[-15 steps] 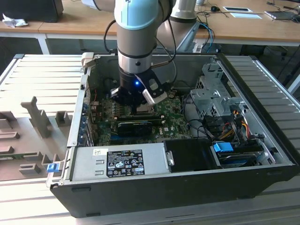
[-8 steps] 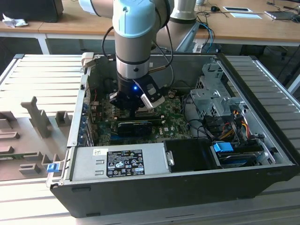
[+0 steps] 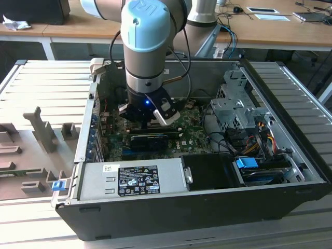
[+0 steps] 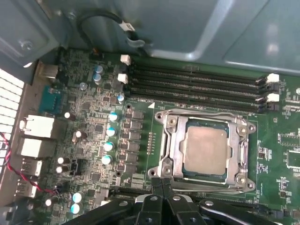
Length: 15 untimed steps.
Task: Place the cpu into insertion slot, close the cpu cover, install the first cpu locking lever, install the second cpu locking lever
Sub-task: 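Install the second cpu locking lever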
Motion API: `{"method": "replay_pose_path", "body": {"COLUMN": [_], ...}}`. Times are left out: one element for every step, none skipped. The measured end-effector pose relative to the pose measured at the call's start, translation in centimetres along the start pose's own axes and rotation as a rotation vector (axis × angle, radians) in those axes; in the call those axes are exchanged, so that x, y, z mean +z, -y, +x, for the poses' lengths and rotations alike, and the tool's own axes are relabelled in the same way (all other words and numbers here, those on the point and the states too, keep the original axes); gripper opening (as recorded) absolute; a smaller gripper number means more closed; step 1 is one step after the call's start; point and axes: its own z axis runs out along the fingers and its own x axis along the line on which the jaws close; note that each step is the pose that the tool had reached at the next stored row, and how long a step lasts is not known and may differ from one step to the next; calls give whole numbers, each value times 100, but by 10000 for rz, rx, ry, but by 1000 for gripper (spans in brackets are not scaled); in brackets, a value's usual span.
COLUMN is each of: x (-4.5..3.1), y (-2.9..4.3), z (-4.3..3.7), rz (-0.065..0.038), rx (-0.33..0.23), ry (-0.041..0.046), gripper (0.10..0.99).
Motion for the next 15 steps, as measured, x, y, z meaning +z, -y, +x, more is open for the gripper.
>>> {"method": "replay_pose_path", "body": {"x": [0,1,2,2,2,5,11,32,44,59,71,82,83,86,87], "y": [19,35,51,70,81,94,103,113,116,120,123,124,123,121,120], "z": [7,12,17,26,29,33,35,36,37,37,38,38,38,37,37], "rz": [-64,-119,-179,-279,-354,-445,-495,-536,-546,-566,-594,-635,-650,-674,-708], "rx": [0,-2,-3,-4,-5,-6,-7,-7,-7,-9,-9,-10,-10,-11,-11], "ry": [8,15,23,36,46,57,63,71,72,72,75,80,81,84,90], "gripper": [106,106,106,106,106,106,106,106,106,106,106,106,106,106,106]}}
